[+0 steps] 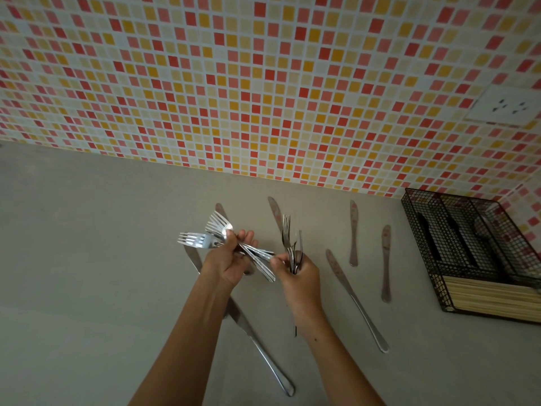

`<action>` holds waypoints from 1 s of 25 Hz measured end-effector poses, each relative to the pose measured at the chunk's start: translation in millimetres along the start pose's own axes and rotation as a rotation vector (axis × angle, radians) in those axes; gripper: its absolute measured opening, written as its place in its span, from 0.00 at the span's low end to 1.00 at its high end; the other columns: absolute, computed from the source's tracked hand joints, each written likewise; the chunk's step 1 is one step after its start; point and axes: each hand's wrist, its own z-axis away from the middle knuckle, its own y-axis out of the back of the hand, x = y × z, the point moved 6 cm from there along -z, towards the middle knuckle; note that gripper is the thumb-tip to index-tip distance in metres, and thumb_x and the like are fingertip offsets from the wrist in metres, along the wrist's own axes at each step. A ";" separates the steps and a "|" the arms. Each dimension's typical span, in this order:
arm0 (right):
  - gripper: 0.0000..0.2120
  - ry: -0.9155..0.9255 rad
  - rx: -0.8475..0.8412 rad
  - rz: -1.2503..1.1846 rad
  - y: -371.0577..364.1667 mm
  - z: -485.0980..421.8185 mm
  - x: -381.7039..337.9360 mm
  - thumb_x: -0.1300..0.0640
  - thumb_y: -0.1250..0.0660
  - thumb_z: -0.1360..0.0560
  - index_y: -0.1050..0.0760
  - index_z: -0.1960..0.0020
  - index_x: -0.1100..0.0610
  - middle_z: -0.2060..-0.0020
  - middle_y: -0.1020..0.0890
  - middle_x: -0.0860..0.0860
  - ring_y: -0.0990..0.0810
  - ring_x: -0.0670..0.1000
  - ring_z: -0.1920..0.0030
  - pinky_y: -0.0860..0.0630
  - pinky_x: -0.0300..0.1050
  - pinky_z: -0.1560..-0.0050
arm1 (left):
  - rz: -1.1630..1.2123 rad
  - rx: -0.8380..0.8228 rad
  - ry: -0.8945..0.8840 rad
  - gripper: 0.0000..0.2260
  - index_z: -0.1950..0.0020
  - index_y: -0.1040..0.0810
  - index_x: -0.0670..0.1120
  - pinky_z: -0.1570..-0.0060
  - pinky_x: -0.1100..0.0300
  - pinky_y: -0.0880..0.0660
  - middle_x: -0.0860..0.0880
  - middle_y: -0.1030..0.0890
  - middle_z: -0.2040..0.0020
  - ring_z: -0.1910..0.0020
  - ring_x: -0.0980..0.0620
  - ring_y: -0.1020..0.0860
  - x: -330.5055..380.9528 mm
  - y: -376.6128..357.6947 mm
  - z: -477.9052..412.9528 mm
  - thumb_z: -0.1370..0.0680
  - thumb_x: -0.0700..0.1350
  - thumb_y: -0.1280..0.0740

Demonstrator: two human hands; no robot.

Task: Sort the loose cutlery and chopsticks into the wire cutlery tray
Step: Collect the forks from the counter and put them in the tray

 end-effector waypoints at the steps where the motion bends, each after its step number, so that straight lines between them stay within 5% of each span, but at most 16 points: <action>1: 0.10 -0.010 -0.011 0.016 -2.0 0.4 3.3 0.62 0.27 0.31 0.24 0.66 0.51 0.70 0.20 0.45 0.24 0.37 0.71 0.28 0.33 0.63 | 0.026 0.023 0.004 0.14 0.62 0.30 0.41 0.38 0.52 0.32 0.48 0.27 0.65 0.61 0.52 0.25 -0.2 0.4 0.3 0.18 0.43 0.45; 7: 0.09 0.000 -0.116 0.070 -9.0 6.0 6.6 0.57 0.29 0.28 0.24 0.64 0.48 0.68 0.19 0.45 0.24 0.37 0.69 0.27 0.38 0.61 | 0.125 0.044 -0.046 0.17 0.67 0.34 0.43 0.49 0.55 0.27 0.49 0.30 0.76 0.69 0.54 0.31 2.3 6.9 -5.6 0.17 0.44 0.45; 11: 0.08 0.067 -0.207 0.109 -14.8 12.4 2.1 0.58 0.27 0.31 0.23 0.56 0.50 0.62 0.16 0.50 0.19 0.48 0.62 0.24 0.40 0.59 | 0.159 0.041 -0.099 0.17 0.65 0.34 0.43 0.58 0.59 0.29 0.51 0.30 0.81 0.72 0.55 0.31 6.9 7.1 -11.1 0.17 0.45 0.46; 16: 0.08 0.088 -0.103 0.155 -12.2 13.2 4.4 0.58 0.31 0.27 0.25 0.63 0.50 0.65 0.16 0.54 0.19 0.52 0.62 0.29 0.34 0.62 | 0.099 0.066 -0.112 0.15 0.63 0.34 0.44 0.59 0.59 0.27 0.49 0.33 0.69 0.72 0.54 0.32 2.8 8.0 -11.4 0.17 0.43 0.46; 21: 0.11 -0.021 -0.070 0.017 -4.4 5.4 1.4 0.63 0.32 0.27 0.24 0.65 0.49 0.72 0.16 0.45 0.23 0.40 0.69 0.28 0.35 0.61 | -0.099 0.006 -0.104 0.18 0.61 0.33 0.42 0.59 0.56 0.27 0.46 0.30 0.67 0.67 0.50 0.29 6.3 5.9 -3.4 0.16 0.48 0.51; 25: 0.09 -0.120 0.000 -0.096 1.7 0.9 0.1 0.63 0.33 0.27 0.21 0.62 0.52 0.66 0.15 0.53 0.30 0.39 0.78 0.35 0.37 0.69 | -0.229 0.011 -0.140 0.16 0.58 0.31 0.43 0.59 0.56 0.26 0.46 0.28 0.66 0.67 0.49 0.27 9.3 3.2 -1.2 0.16 0.43 0.53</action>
